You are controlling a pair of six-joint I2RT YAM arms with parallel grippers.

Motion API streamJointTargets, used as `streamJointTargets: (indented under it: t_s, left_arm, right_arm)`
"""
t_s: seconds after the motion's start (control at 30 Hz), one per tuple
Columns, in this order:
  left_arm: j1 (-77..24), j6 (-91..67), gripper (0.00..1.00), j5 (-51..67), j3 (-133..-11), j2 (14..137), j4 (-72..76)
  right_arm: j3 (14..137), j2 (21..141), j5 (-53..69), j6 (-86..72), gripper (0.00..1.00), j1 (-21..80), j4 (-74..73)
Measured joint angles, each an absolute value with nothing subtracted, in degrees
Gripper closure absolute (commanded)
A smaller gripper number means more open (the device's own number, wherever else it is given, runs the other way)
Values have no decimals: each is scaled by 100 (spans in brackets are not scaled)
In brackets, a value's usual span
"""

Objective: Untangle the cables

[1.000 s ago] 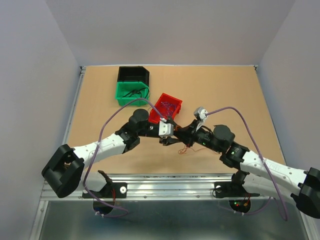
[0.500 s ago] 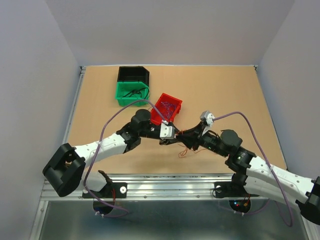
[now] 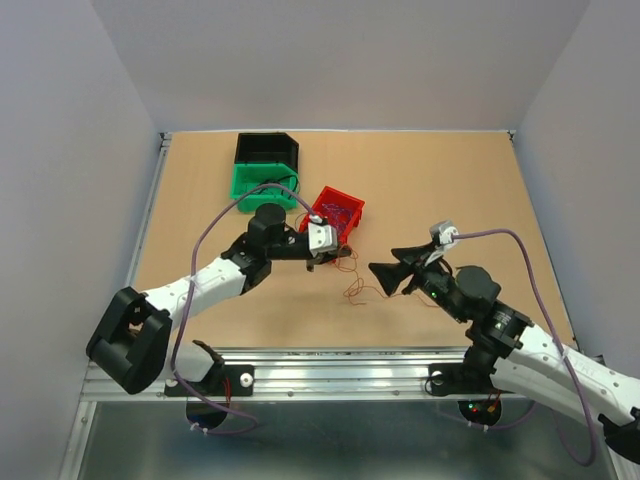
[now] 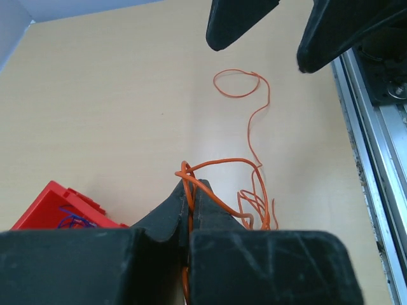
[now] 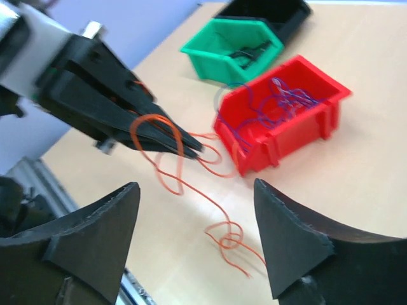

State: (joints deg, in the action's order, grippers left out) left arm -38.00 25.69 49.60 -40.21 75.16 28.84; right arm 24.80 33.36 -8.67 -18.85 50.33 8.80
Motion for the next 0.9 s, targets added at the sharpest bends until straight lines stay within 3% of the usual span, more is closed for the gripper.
streamJointTargets:
  t_s: [0.2, 0.47, 0.73, 0.9]
  left_arm:
    - [-3363, 2322, 100, 5146, -4032, 7203, 2753]
    - [-2613, 1922, 100, 5747, -4034, 6287, 2705]
    - [-2484, 1782, 100, 6160, -4058, 6097, 2569]
    - [-2370, 1706, 100, 6263, -4066, 6093, 2543]
  right_arm:
    - [2729, 4213, -1363, -2012, 20, 5033, 342]
    - [3030, 5988, -862, -1455, 19, 5033, 224]
    - [3332, 7734, -207, -622, 19, 5033, 1273]
    - [3341, 8093, 478, -346, 18, 5033, 1865]
